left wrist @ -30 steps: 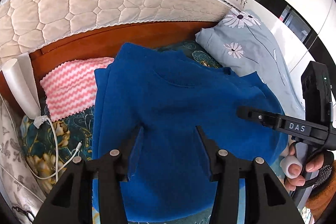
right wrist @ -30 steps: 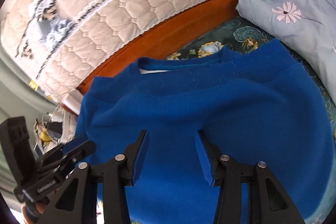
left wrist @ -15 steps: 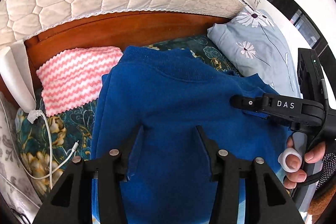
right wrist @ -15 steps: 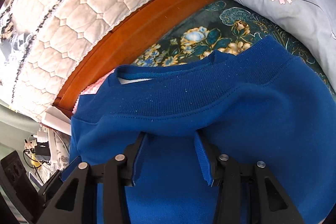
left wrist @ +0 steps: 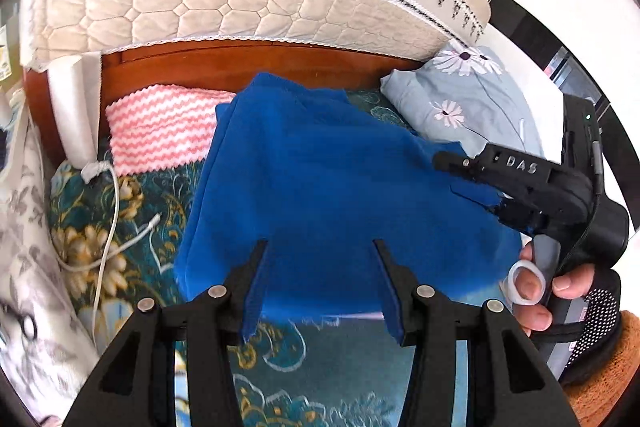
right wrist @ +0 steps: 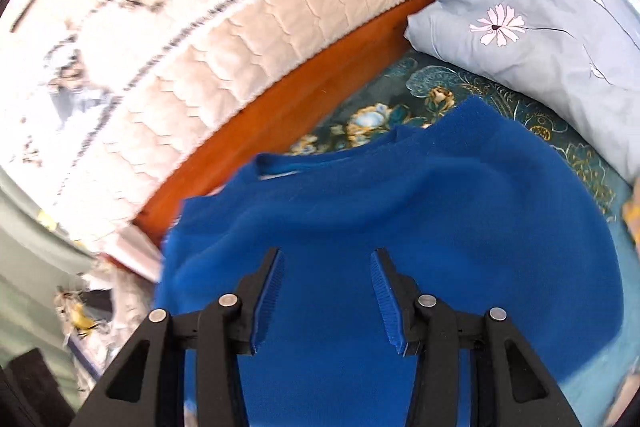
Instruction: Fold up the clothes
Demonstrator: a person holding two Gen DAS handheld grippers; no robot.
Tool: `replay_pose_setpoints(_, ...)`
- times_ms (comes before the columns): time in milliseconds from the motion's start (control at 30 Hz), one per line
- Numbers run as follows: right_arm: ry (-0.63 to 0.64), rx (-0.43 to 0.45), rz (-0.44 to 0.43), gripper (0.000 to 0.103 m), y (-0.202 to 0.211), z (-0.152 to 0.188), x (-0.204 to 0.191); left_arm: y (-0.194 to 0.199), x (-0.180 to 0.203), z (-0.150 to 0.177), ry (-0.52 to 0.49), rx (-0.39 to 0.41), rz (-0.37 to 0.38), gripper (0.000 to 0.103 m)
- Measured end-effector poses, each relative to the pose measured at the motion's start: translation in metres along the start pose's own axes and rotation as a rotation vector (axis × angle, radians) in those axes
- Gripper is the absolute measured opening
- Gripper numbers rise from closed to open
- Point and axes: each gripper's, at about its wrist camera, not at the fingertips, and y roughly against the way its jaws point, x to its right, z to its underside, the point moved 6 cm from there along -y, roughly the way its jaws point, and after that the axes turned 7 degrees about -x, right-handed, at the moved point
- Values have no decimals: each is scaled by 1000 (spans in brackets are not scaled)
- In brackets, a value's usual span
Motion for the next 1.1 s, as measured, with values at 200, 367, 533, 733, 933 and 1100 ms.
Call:
replay_pose_setpoints(200,19,51,-11,49,41,62,-10,9,10,33,2,-39,22,52)
replay_pose_setpoints(367,-31,40,26,50,51,109,2,19,12,49,33,-33,10,64)
replay_pose_setpoints(533,-78,15,111,54,52,154,25,30,6,70,91,-22,15,67)
replay_pose_setpoints(733,-41,33,204,61,65,186,38,37,6,92,74,-29,-66,68)
replay_pose_setpoints(933,-47,94,256,71,81,202,52,46,18,117,11,-29,-107,80)
replay_pose_setpoints(1100,-65,135,280,81,88,207,59,51,25,133,-14,-50,-128,81)
